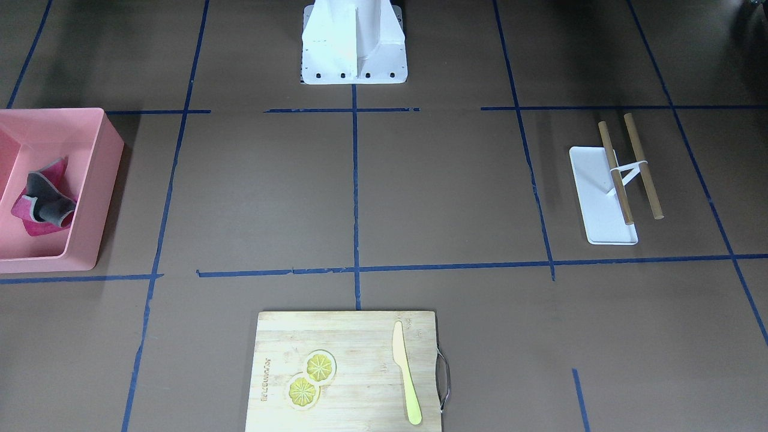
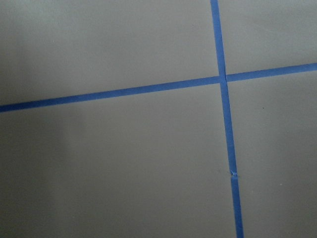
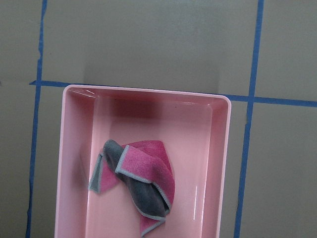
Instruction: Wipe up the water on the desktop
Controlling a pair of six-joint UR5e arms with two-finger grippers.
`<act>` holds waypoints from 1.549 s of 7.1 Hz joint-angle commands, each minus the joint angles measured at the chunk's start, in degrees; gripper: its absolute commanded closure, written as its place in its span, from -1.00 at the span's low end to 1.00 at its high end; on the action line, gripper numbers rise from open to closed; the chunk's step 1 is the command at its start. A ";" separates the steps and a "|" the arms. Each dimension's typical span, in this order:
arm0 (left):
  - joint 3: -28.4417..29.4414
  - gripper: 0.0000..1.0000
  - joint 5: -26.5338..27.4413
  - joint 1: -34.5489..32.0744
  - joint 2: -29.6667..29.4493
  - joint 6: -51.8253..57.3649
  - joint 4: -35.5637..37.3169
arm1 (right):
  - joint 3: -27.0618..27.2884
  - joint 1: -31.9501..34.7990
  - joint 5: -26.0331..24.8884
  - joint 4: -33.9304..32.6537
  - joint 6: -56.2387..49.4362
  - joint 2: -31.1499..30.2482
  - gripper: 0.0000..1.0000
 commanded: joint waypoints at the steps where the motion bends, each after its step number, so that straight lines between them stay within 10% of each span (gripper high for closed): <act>1: -0.18 -1.00 -2.58 -0.23 0.21 -1.08 0.73 | -0.24 2.04 -0.08 3.70 -0.28 -0.71 -1.00; 5: -0.53 -1.00 -2.41 -0.23 -0.31 -1.17 0.46 | -16.01 4.58 -0.34 24.22 0.06 -5.30 -1.00; 11: -0.45 -1.00 -2.41 -0.23 -0.49 -1.09 0.20 | -19.05 4.77 -0.17 24.20 0.33 -7.58 -1.00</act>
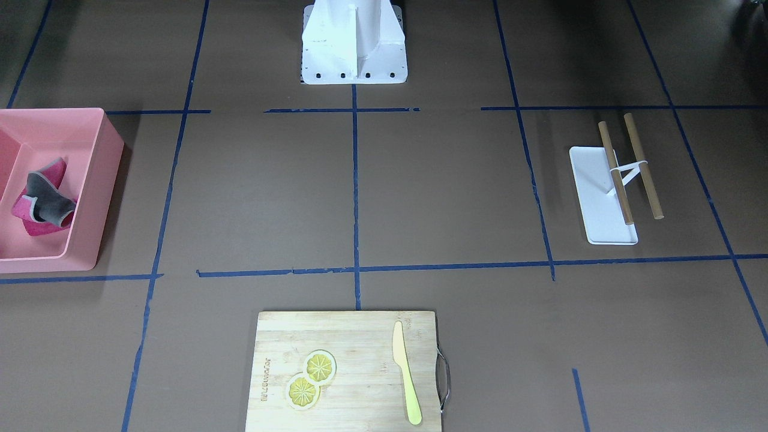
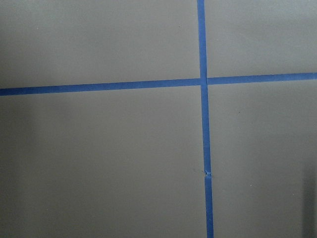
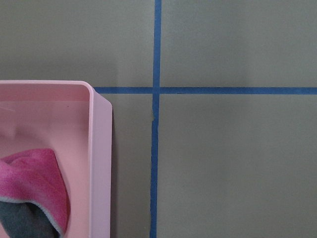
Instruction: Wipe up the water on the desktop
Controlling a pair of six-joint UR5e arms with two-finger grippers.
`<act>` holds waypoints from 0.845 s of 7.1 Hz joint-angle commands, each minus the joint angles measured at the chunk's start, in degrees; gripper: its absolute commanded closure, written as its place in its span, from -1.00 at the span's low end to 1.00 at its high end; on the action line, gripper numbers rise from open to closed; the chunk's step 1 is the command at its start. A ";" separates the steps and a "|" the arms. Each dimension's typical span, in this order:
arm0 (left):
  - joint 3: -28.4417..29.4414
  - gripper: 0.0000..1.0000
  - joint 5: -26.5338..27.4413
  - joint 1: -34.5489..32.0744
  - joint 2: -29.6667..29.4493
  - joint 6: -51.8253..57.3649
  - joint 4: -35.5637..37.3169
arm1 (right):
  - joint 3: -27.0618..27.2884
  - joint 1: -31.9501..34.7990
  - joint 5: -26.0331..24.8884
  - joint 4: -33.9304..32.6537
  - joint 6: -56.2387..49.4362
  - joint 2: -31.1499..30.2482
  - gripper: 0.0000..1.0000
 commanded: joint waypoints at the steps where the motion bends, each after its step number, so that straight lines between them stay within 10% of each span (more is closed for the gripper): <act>1: 0.06 -1.00 0.00 0.00 -0.06 0.03 -0.09 | 0.00 0.09 0.14 -0.13 0.03 -0.60 -1.00; 6: 0.06 -1.00 0.09 0.00 -0.06 0.03 -0.09 | 0.00 0.27 -0.82 -0.92 0.38 -0.33 -1.00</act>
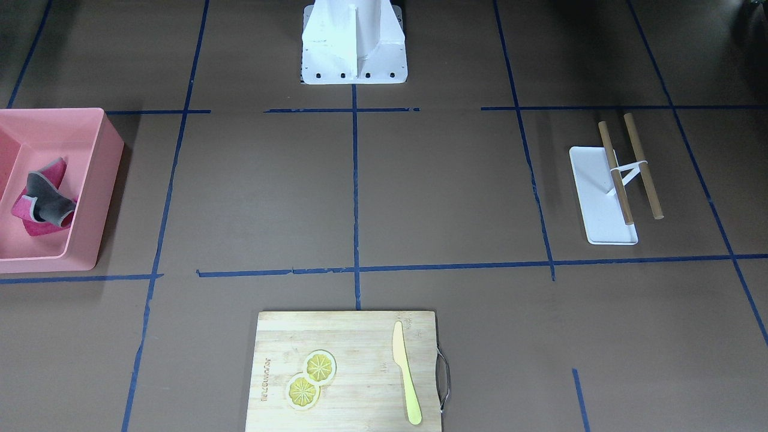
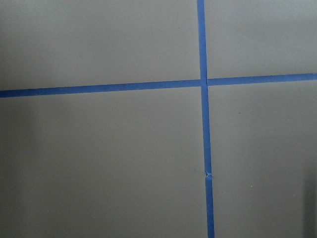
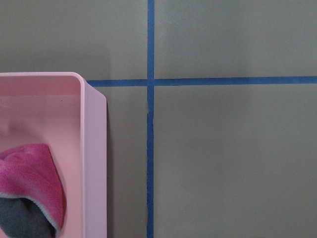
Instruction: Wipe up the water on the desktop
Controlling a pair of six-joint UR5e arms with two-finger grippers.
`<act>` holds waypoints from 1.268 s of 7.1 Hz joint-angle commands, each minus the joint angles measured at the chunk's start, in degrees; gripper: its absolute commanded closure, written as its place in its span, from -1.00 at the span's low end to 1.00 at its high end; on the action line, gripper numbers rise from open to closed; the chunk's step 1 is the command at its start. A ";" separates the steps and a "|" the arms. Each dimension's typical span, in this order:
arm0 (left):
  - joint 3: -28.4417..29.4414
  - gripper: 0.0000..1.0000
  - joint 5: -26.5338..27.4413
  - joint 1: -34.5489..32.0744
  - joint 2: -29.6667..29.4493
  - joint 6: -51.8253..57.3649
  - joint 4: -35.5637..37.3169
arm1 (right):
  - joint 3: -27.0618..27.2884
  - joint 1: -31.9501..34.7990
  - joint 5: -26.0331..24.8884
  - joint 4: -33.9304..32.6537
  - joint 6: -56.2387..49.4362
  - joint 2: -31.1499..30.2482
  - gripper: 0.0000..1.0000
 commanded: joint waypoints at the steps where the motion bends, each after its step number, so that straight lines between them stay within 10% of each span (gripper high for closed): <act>1: 0.00 -1.00 0.00 0.00 0.00 0.00 0.00 | -0.01 0.15 -0.71 -0.47 0.09 -0.08 -1.00; 9: 0.00 -1.00 -0.09 0.00 -0.09 -0.09 0.00 | 0.07 0.59 -1.32 -0.29 0.09 -0.35 -1.00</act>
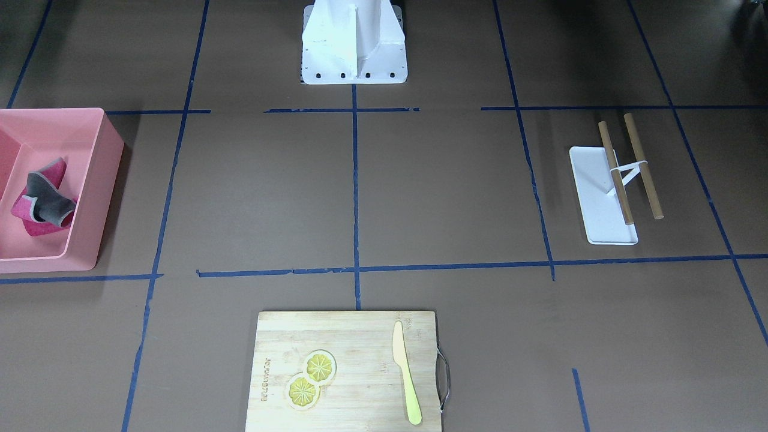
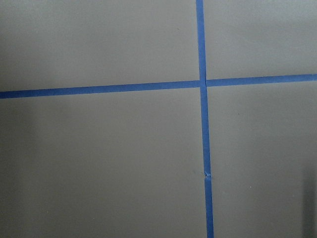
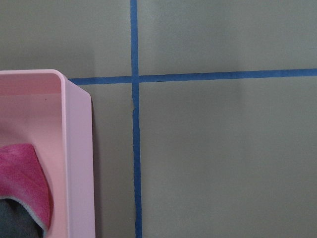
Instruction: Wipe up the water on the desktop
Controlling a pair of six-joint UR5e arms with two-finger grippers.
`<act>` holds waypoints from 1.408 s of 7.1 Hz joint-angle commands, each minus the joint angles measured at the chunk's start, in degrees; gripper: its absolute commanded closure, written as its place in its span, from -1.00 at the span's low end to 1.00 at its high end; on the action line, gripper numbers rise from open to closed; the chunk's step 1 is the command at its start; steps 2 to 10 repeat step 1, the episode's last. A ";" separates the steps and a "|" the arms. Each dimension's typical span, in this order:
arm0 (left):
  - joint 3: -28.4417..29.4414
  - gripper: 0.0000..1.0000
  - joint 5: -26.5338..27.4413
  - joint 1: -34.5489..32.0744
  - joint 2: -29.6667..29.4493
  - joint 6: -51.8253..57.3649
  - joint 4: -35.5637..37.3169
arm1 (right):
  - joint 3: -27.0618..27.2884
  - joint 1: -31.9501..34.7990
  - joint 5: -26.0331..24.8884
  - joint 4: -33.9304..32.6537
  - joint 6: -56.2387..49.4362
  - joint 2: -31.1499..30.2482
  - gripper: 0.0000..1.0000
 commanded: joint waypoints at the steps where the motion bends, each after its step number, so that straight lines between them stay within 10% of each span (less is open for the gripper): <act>1: 0.00 -1.00 0.00 0.00 -0.12 -0.03 0.00 | -0.05 0.03 -0.07 0.07 0.00 0.04 -1.00; 10: 0.00 -1.00 0.00 0.00 -0.12 -0.03 0.00 | -0.05 0.03 -0.07 0.07 0.00 0.04 -1.00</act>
